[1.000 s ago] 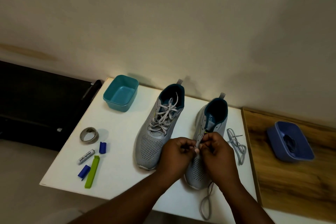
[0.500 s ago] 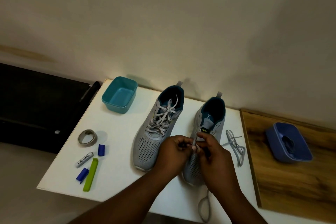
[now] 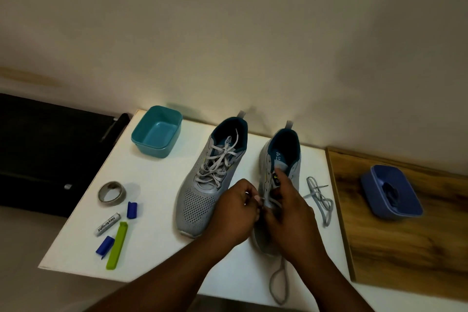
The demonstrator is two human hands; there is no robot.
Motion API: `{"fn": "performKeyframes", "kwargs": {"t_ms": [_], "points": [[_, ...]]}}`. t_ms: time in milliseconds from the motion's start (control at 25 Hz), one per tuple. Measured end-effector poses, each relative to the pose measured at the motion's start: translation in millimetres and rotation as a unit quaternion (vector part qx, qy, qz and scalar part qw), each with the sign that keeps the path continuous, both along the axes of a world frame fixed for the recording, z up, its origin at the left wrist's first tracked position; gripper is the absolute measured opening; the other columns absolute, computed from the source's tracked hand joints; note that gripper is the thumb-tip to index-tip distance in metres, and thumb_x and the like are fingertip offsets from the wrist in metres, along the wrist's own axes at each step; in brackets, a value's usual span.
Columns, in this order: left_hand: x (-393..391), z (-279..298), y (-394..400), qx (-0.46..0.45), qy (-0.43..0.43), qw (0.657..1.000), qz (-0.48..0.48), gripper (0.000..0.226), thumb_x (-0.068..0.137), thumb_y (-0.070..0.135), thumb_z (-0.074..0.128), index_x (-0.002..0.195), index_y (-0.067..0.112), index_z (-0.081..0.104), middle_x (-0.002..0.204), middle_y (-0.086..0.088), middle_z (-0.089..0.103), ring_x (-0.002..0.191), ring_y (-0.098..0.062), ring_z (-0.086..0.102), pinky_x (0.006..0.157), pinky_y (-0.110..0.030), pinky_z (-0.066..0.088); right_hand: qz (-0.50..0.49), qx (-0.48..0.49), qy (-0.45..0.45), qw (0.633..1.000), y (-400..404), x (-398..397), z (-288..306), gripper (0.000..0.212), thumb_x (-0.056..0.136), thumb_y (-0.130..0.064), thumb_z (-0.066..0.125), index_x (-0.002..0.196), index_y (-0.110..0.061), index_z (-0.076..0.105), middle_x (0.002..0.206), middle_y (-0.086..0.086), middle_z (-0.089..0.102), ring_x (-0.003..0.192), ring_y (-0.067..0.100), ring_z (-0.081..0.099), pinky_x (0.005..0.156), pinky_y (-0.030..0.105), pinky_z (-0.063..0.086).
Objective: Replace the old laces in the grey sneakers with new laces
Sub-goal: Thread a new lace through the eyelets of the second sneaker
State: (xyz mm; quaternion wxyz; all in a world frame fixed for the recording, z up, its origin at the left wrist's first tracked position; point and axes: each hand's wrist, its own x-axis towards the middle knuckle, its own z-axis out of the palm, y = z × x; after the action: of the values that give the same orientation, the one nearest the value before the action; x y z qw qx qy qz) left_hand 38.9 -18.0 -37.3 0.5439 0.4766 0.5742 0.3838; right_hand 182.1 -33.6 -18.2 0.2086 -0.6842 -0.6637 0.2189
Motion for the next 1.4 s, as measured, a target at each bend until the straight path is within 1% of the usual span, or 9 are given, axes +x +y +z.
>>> {"fn": "performKeyframes", "kwargs": {"t_ms": [80,320,640,760,840,1000,1160,1320,1400], "points": [[-1,4,-2,0.016,0.011,1.000,0.012,0.006,0.089,0.028,0.055,0.084,0.031,0.056,0.084,0.005,0.071,0.079,-0.021,0.073,0.076,-0.054,0.061,0.002,-0.002,0.005,1.000,2,-4,1,0.092,0.092,-0.026,0.067,0.156,-0.055,0.007,0.137,-0.003,0.060,0.117,0.020,0.064,0.097,0.046,0.056],[-10,22,0,0.050,-0.027,0.991,0.119,0.010,0.099,0.018,0.057,0.090,0.023,0.059,0.090,0.004,0.073,0.083,-0.013,0.072,0.085,-0.044,0.061,0.034,0.022,-0.096,0.995,2,-5,-1,0.050,0.096,-0.031,0.058,0.144,-0.040,0.050,0.128,-0.007,0.058,0.118,0.020,0.056,0.103,0.038,0.046],[-25,52,-4,0.040,-0.164,0.959,0.229,0.006,0.100,0.006,0.057,0.097,0.004,0.061,0.082,-0.010,0.074,0.073,-0.017,0.073,0.064,-0.023,0.059,0.013,0.027,-0.042,0.999,5,2,-12,0.052,0.092,-0.032,0.067,0.142,-0.040,0.055,0.128,-0.014,0.059,0.119,0.011,0.055,0.108,0.040,0.045],[-32,52,-3,0.032,-0.076,0.975,0.206,0.020,0.104,0.017,0.051,0.091,0.005,0.060,0.070,-0.008,0.068,0.064,-0.018,0.066,0.060,-0.027,0.056,0.017,0.031,-0.031,0.999,7,2,-11,0.052,0.092,-0.030,0.068,0.141,-0.039,0.056,0.128,-0.013,0.059,0.120,0.011,0.056,0.109,0.044,0.046],[-33,44,-9,0.012,0.060,0.995,0.074,0.036,0.104,0.034,0.052,0.078,0.009,0.058,0.063,-0.004,0.066,0.057,-0.015,0.062,0.062,-0.035,0.054,0.017,0.028,-0.016,0.999,7,3,-10,0.050,0.092,-0.029,0.069,0.139,-0.038,0.058,0.129,-0.013,0.059,0.120,0.012,0.056,0.110,0.044,0.046],[-34,29,-21,0.043,0.317,0.941,-0.107,0.027,0.084,0.037,0.075,0.098,0.028,0.054,0.092,0.011,0.063,0.075,-0.003,0.060,0.069,-0.023,0.047,0.023,0.035,0.010,0.999,7,7,-8,0.051,0.090,-0.025,0.072,0.137,-0.037,0.059,0.128,-0.015,0.058,0.120,0.010,0.057,0.109,0.044,0.048],[-18,29,-12,0.121,0.158,0.977,-0.076,0.028,0.095,0.031,0.068,0.122,0.039,0.064,0.106,0.017,0.066,0.081,-0.001,0.066,0.077,-0.020,0.052,0.030,0.046,0.000,0.999,10,6,-8,0.044,0.091,-0.038,0.070,0.134,-0.037,0.061,0.123,-0.016,0.062,0.114,0.008,0.060,0.105,0.045,0.050],[-17,19,0,0.143,0.116,0.982,-0.041,0.014,0.100,0.025,0.063,0.097,0.028,0.076,0.090,0.012,0.073,0.084,0.000,0.067,0.079,-0.025,0.053,0.026,0.054,-0.030,0.998,12,7,-10,0.039,0.093,-0.041,0.067,0.131,-0.040,0.061,0.121,-0.016,0.064,0.112,0.011,0.062,0.105,0.044,0.045],[-17,31,3,0.111,0.027,0.991,0.074,0.019,0.103,0.025,0.056,0.090,0.022,0.070,0.086,0.006,0.074,0.082,-0.005,0.070,0.081,-0.031,0.058,0.020,0.050,-0.049,0.997,13,8,-12,0.042,0.090,-0.040,0.068,0.131,-0.042,0.060,0.121,-0.017,0.065,0.111,0.012,0.062,0.104,0.045,0.045]]}}
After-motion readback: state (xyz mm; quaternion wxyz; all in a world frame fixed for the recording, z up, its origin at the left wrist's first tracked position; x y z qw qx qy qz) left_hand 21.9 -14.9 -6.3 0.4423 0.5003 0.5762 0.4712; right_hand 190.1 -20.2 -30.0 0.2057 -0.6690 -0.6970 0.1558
